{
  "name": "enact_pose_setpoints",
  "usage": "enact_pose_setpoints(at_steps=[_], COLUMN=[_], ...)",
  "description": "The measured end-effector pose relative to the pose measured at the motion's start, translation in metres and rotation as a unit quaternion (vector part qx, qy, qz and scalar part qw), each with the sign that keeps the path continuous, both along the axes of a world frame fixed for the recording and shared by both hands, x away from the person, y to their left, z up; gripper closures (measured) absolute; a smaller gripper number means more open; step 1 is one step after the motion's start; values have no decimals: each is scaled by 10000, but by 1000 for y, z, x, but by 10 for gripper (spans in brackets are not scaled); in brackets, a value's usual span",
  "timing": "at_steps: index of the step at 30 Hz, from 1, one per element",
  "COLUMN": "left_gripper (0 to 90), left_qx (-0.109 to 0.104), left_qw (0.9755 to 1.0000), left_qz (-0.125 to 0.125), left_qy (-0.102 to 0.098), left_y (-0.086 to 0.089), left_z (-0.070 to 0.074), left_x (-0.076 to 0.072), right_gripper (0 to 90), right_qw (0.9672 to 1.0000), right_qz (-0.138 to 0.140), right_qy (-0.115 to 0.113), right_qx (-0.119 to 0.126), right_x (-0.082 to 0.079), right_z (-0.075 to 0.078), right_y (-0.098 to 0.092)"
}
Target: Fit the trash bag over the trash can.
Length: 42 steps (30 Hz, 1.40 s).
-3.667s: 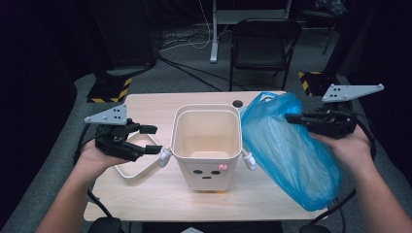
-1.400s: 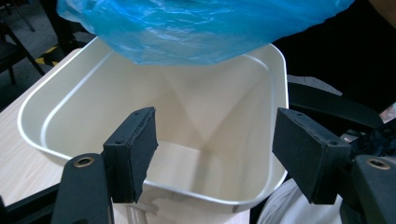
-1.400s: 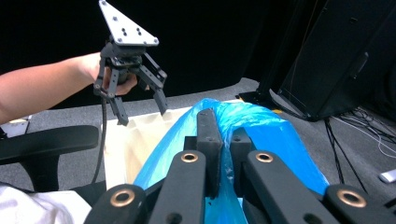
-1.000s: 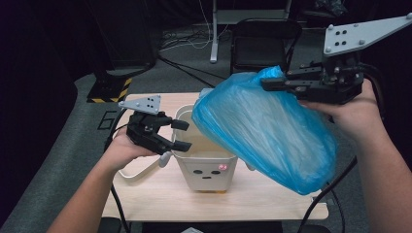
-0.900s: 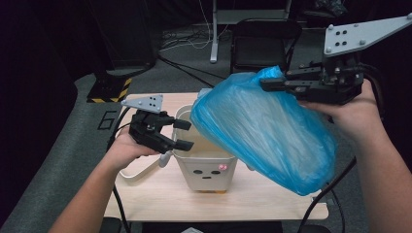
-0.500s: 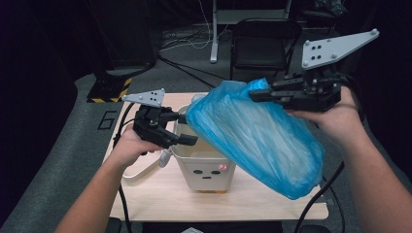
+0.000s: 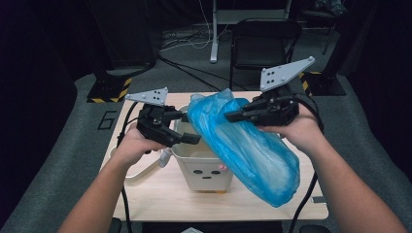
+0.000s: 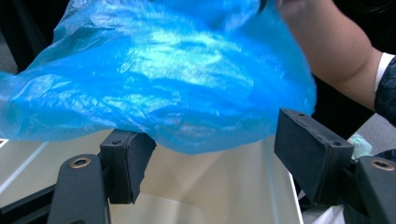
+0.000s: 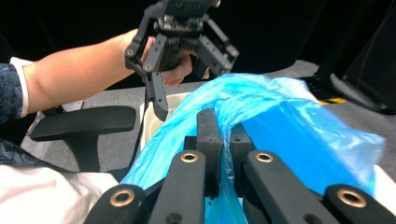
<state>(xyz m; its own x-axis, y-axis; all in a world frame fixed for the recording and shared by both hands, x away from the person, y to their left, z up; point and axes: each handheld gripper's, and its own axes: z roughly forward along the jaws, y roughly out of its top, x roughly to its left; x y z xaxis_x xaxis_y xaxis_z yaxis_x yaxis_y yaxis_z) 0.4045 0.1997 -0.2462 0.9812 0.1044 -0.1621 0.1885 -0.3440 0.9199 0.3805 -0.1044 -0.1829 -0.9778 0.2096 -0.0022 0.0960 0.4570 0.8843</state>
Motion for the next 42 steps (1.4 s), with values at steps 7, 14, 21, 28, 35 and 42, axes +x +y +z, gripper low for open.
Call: enact_pose_setpoints(at_steps=[7,14,21,28,35,42], left_gripper=[282,289,342,490,640,751], left_qx=[-21,8,32,72,214,313], left_qw=[10000,10000,9999,9997,9992,9988], left_qz=[-18,-20,-116,-115,-216,-242], left_qy=[-38,-70,-111,-194,-268,-298], left_y=[-1,-2,-4,-4,-4,-3], left_z=[2,1,1,2,1,0], left_x=[-1,-2,-2,-4,-6,-6], right_gripper=[883,883,883,881,804,705], right_qw=[9996,9988,9977,9966,9960,9951], right_qz=[187,358,463,523,474,431], right_qy=[125,231,275,328,373,296], right_qx=[-161,-242,-421,-547,-663,-837], right_x=[4,7,10,10,13,14], right_z=[-16,-27,-37,-42,-48,-51], right_y=[20,36,48,54,55,54])
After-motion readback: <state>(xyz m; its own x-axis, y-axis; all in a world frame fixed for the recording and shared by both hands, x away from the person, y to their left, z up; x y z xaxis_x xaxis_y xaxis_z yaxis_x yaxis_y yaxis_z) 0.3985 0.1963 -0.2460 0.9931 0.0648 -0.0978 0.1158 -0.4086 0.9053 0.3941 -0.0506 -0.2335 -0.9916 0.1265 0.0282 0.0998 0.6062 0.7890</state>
